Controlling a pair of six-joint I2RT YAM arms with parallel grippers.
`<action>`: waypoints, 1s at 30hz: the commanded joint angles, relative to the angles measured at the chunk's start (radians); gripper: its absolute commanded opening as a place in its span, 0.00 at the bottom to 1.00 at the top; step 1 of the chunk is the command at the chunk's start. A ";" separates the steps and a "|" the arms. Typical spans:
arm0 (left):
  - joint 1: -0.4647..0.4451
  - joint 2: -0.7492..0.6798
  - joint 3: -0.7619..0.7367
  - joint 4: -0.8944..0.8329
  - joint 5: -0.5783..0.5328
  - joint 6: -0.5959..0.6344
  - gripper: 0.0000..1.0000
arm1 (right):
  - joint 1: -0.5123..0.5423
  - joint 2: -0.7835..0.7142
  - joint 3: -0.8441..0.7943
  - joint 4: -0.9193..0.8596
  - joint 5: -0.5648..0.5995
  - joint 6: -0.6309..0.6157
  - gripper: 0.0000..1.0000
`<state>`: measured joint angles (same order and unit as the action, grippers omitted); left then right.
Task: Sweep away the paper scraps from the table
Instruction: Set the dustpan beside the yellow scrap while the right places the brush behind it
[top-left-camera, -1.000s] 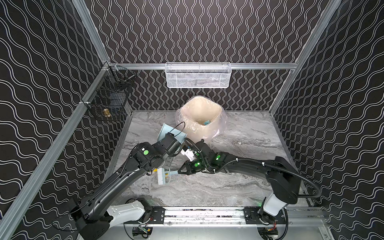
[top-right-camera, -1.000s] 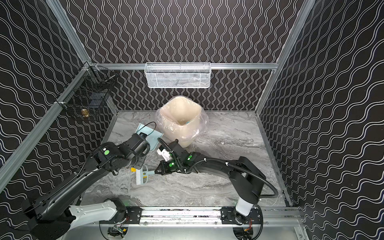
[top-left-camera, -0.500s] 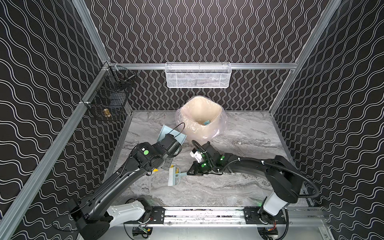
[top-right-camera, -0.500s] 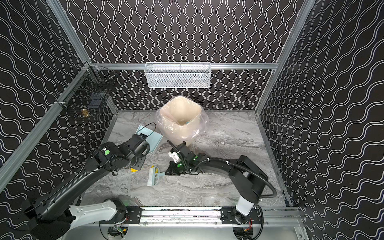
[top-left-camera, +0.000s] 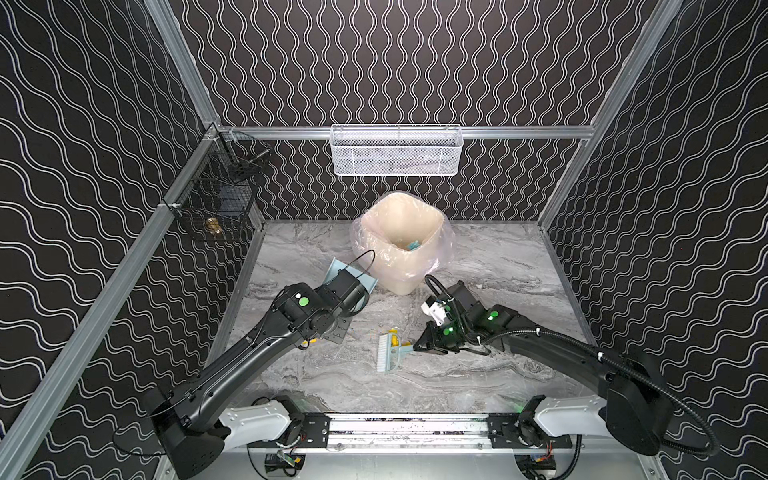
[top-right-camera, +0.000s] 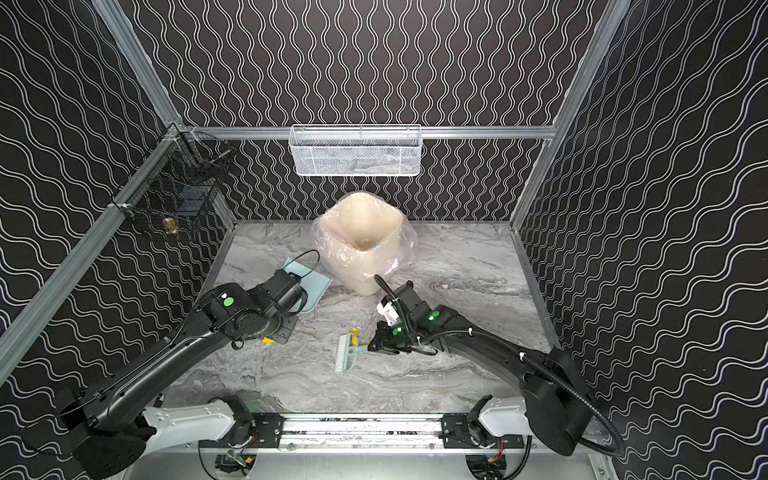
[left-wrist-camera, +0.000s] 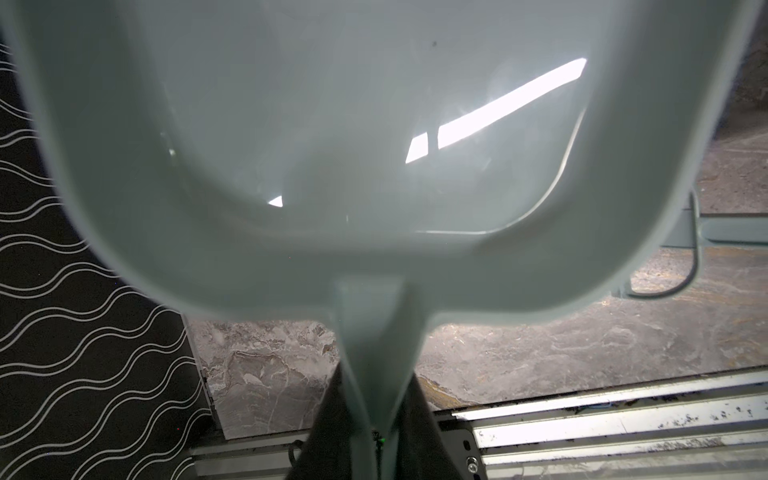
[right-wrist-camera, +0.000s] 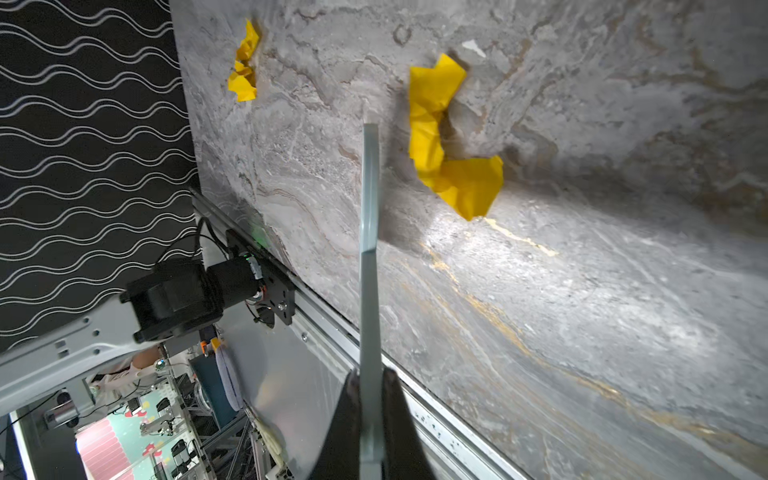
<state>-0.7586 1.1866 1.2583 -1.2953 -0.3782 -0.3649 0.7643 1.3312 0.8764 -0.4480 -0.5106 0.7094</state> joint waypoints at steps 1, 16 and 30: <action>-0.004 0.002 -0.025 0.022 0.033 0.010 0.00 | -0.002 0.018 0.033 -0.034 -0.020 -0.038 0.00; -0.133 0.064 -0.095 0.077 0.142 0.007 0.00 | -0.263 0.104 0.049 -0.319 -0.024 -0.385 0.00; -0.239 0.219 -0.130 0.199 0.295 -0.005 0.00 | -0.438 0.019 0.234 -0.614 -0.028 -0.570 0.00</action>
<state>-0.9844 1.3834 1.1313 -1.1389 -0.1402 -0.3649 0.3431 1.3697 1.0801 -0.9726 -0.5255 0.1883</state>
